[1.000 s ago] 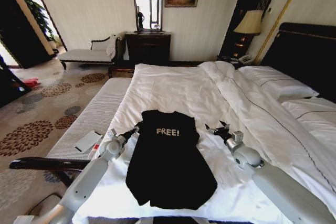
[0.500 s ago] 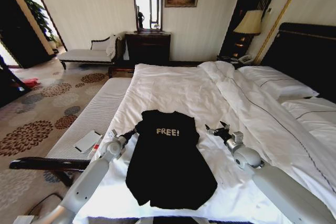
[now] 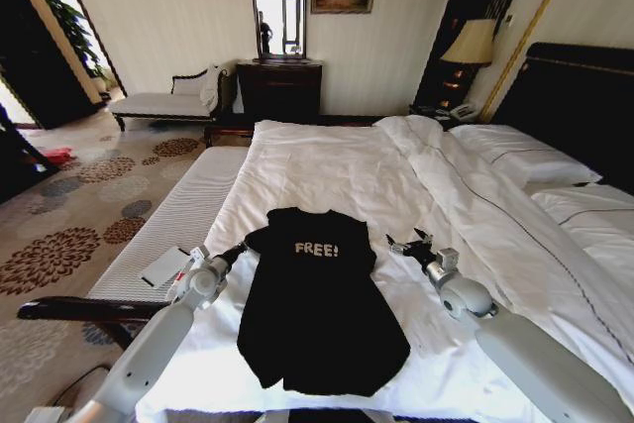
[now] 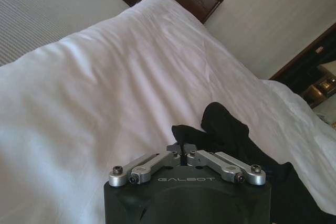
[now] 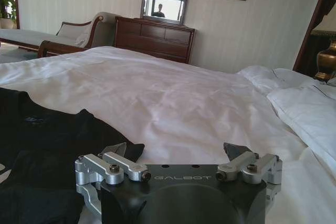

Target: Fold the clothes on the bed.

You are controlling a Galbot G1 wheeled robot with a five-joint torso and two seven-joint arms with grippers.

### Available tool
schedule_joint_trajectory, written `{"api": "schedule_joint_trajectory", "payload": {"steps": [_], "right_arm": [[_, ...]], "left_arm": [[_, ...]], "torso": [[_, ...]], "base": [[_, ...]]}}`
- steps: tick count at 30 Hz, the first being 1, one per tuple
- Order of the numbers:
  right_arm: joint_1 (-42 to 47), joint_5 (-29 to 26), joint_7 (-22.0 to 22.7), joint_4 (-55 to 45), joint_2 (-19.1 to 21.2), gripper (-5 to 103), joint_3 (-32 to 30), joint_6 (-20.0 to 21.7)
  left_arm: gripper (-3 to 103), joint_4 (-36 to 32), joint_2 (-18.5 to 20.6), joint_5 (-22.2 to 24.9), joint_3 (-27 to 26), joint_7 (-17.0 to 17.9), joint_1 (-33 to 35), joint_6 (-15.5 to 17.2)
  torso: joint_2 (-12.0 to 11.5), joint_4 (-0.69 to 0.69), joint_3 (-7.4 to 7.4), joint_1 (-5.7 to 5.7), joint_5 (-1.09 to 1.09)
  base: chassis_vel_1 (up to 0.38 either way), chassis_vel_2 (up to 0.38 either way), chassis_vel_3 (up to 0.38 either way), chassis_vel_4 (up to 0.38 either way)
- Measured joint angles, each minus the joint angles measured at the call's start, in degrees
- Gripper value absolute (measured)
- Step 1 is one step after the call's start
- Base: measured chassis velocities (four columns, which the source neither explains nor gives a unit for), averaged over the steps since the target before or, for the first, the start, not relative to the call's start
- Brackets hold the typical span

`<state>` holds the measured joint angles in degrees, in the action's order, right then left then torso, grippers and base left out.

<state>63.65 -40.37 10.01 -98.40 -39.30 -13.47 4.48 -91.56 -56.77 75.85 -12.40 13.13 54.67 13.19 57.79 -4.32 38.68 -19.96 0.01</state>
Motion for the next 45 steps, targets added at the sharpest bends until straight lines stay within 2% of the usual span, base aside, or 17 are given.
{"api": "schedule_joint_trajectory", "payload": {"steps": [7,23,27,37,45], "right_arm": [[-0.38,0.0,0.13,0.24,-0.26,100,0.09,0.09],[0.1,0.45,-0.02,0.64,-0.41,100,-0.33,-0.11],[-0.09,0.51,-0.05,0.8,-0.65,100,-0.13,-0.13],[0.24,0.83,-0.2,0.83,-0.72,100,-0.31,-0.22],[0.16,0.83,-0.25,1.03,-0.88,100,-0.35,-0.25]], "left_arm": [[0,-4.06,1.08,0.65,-3.08,2.46,3.31,-1.61],[0,-7.41,3.23,1.79,-5.35,3.42,3.92,-2.09],[0,-7.63,2.54,1.31,-3.9,3.65,2.62,-1.98],[0,-6.0,-0.29,0.71,5.88,5.89,-7.98,-1.6],[0,-4.65,-1.55,-0.09,12.18,6.52,-13.16,-1.65]], "torso": [[0.0,0.01,0.0,0.0,0.0],[0.0,0.02,0.0,0.0,-0.02],[0.0,0.02,0.0,0.0,0.0],[0.0,0.0,0.0,-0.01,-0.02],[0.0,0.0,0.0,-0.01,-0.01]], "base": [[0.0,0.0,0.0,0.0],[0.0,0.0,0.0,0.0],[0.0,0.0,0.0,0.0],[0.0,0.0,0.0,0.0],[0.0,0.0,0.0,0.0]]}}
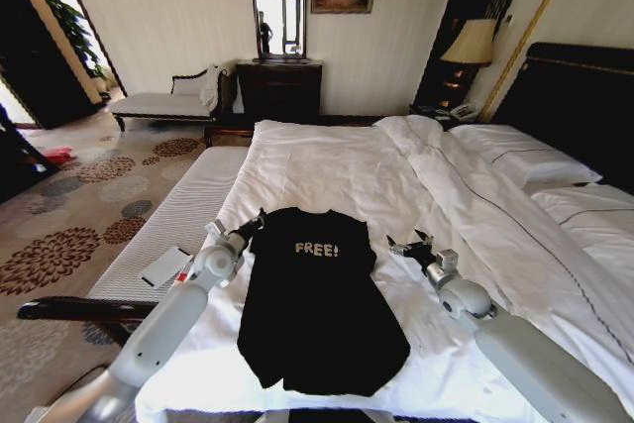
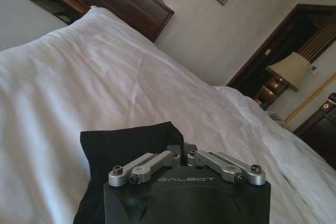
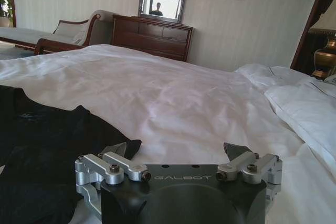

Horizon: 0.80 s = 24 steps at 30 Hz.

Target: Fold the clothes on the bed.

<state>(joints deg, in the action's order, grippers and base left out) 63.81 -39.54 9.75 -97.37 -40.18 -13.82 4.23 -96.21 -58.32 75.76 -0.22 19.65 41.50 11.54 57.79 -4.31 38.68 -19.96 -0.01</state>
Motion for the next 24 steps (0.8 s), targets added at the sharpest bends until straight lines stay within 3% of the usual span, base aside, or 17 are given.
{"api": "schedule_joint_trajectory", "payload": {"steps": [13,16,17,19,23,24], "right_arm": [[0.4,0.2,-0.09,0.23,-0.49,100,0.11,-0.15],[0.44,0.29,-0.09,0.23,-0.75,100,0.27,-0.15],[0.46,0.32,-0.09,0.13,-0.91,100,0.41,-0.15],[0.46,0.32,-0.1,0.09,-0.92,100,0.43,-0.15],[0.44,0.25,-0.1,0.07,-0.85,100,0.3,-0.25],[0.44,0.25,-0.1,0.07,-0.85,100,0.3,-0.25]], "left_arm": [[-2,4.76,-2.64,-3.97,5.22,-0.45,-1.38,0.12],[1,5.33,-3.45,-4.54,5.67,-0.49,-1.4,0.23],[12,5.56,-4.21,-4.8,6.17,-0.39,-1.45,0.5],[12,5.61,-4.42,-4.89,6.4,-0.3,-1.48,0.59],[33,5.66,-4.2,-5.51,6.98,0.08,-1.51,1.07],[33,5.66,-4.2,-5.51,6.98,0.08,-1.51,1.07]], "torso": [[0.0,0.01,0.0,0.0,0.01],[0.0,0.01,0.0,0.0,0.0],[0.0,0.0,0.0,0.0,0.0],[0.0,0.0,0.0,0.0,0.01],[0.0,-0.01,0.0,0.0,0.01],[0.0,-0.01,0.0,0.0,0.01]], "base": [[0.0,0.0,0.0,0.0],[0.0,0.0,0.0,0.0],[0.0,0.0,0.0,0.0],[0.0,0.0,0.0,0.0],[0.0,0.0,0.0,0.0],[0.0,0.0,0.0,0.0]]}}
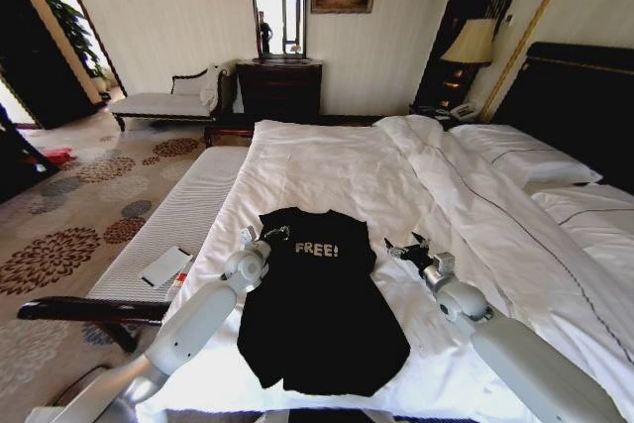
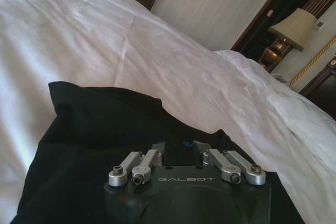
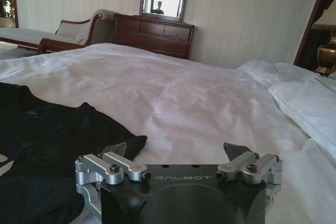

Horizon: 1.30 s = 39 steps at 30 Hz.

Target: Fold the clothes on the bed.

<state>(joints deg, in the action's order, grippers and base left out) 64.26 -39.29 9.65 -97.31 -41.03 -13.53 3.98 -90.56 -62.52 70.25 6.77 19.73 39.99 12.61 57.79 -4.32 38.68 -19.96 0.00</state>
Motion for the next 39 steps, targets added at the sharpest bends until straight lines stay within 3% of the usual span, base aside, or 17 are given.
{"api": "schedule_joint_trajectory", "payload": {"steps": [1,4,6,9,10,14,16,19,21,31,36,39], "right_arm": [[0.0,-0.02,0.0,0.0,0.02,100,-0.04,-0.03],[-0.23,-0.23,-0.02,-0.11,0.1,100,-0.15,0.58],[-0.34,-0.28,-0.02,-0.14,0.12,100,-0.15,0.91],[-1.57,-0.87,-0.41,-0.6,0.51,100,0.11,2.67],[-1.57,-0.87,-0.41,-0.6,0.51,100,0.11,2.67],[-3.74,-1.77,-0.68,-1.05,1.31,100,1.14,3.23],[-4.4,-2.25,-0.92,-0.85,1.5,100,1.51,3.2],[-5.58,-2.48,-0.98,1.34,1.82,100,2.08,0.83],[-6.06,-2.4,-1.4,2.72,2.16,100,2.25,-0.25],[-10.89,0.74,-3.47,9.59,2.91,100,4.42,-0.9],[-14.38,-4.14,-6.81,11.88,3.19,100,7.49,-1.19],[-20.03,-10.64,-11.47,14.13,2.84,100,11.99,-1.03]], "left_arm": [[33,-0.18,0.22,-0.07,-0.01,0.11,0.12,0.09],[49,-1.63,1.29,-0.94,-0.18,0.73,0.92,0.29],[49,-1.89,1.48,-1.43,-0.18,0.74,1.06,0.28],[66,-4.21,2.99,-5.48,-0.14,1.15,2.29,-0.06],[66,-4.21,2.99,-5.48,-0.14,1.15,2.29,-0.06],[87,-5.91,4.32,-5.69,-1.88,1.5,3.2,-0.29],[87,-5.88,4.71,-5.47,-2.34,1.62,3.13,-0.31],[99,-4.19,5.45,-4.54,-2.57,1.61,1.09,-0.31],[100,-3.33,5.8,-3.49,-2.48,1.5,-0.09,-0.13],[100,1.39,5.56,-3.54,-1.26,-0.4,-3.02,0.2],[100,3.05,5.82,-4.14,-1.23,-2.4,-3.95,0.54],[100,5.31,6.19,-4.24,-0.57,-4.94,-5.32,0.83]], "torso": [[0.0,0.0,0.0,0.0,0.0],[0.0,0.01,0.0,0.0,0.0],[0.0,0.01,0.0,0.0,0.0],[0.0,0.01,0.0,0.0,0.0],[0.0,0.01,0.0,0.0,0.0],[0.0,0.01,0.0,0.0,0.01],[0.0,0.01,0.0,0.0,0.01],[0.0,0.03,0.0,0.0,0.0],[0.0,-0.04,0.0,0.0,0.01],[0.0,0.0,0.0,0.0,0.01],[0.0,-0.01,0.0,0.0,0.0],[0.0,0.01,0.0,0.0,0.0]], "base": [[0.0,0.0,0.0,0.0],[0.0,0.0,0.0,0.0],[0.0,0.0,0.0,0.0],[0.0,0.0,0.0,0.0],[0.0,0.0,0.0,0.0],[0.0,0.0,0.0,0.0],[0.0,0.0,0.0,0.0],[0.0,0.0,0.0,0.0],[0.0,0.0,0.0,0.0],[0.0,0.0,0.0,0.0],[0.0,0.0,0.0,0.0],[0.0,0.0,0.0,0.0]]}}
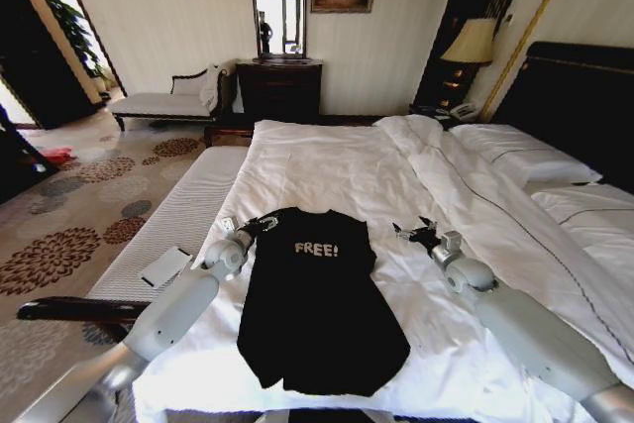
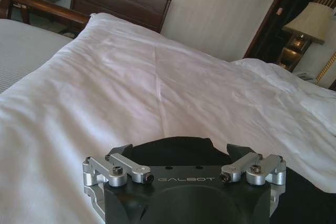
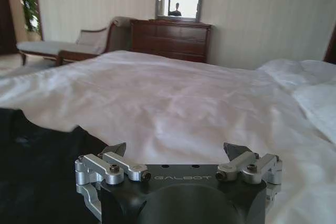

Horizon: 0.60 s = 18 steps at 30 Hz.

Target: Fold the clothes on the bed.

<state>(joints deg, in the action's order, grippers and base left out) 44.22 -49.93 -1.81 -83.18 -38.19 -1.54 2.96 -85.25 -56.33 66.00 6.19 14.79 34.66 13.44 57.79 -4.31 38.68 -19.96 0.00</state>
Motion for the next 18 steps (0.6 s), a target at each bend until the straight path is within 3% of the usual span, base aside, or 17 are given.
{"api": "schedule_joint_trajectory", "payload": {"steps": [11,18], "right_arm": [[-15.34,-13.29,-10.89,6.81,-3.5,100,15.17,3.92],[-19.34,-15.89,-13.36,11.85,-6.5,100,19.23,5.7]], "left_arm": [[100,4.58,0.23,2.37,1.13,-6.51,-3.78,2.01],[100,8.87,-0.04,4.43,1.61,-9.3,-6.25,2.55]], "torso": [[0.0,0.0,0.0,0.0,0.01],[0.0,0.0,0.0,0.0,0.01]], "base": [[0.0,0.0,0.0,0.0],[0.0,0.0,0.0,0.0]]}}
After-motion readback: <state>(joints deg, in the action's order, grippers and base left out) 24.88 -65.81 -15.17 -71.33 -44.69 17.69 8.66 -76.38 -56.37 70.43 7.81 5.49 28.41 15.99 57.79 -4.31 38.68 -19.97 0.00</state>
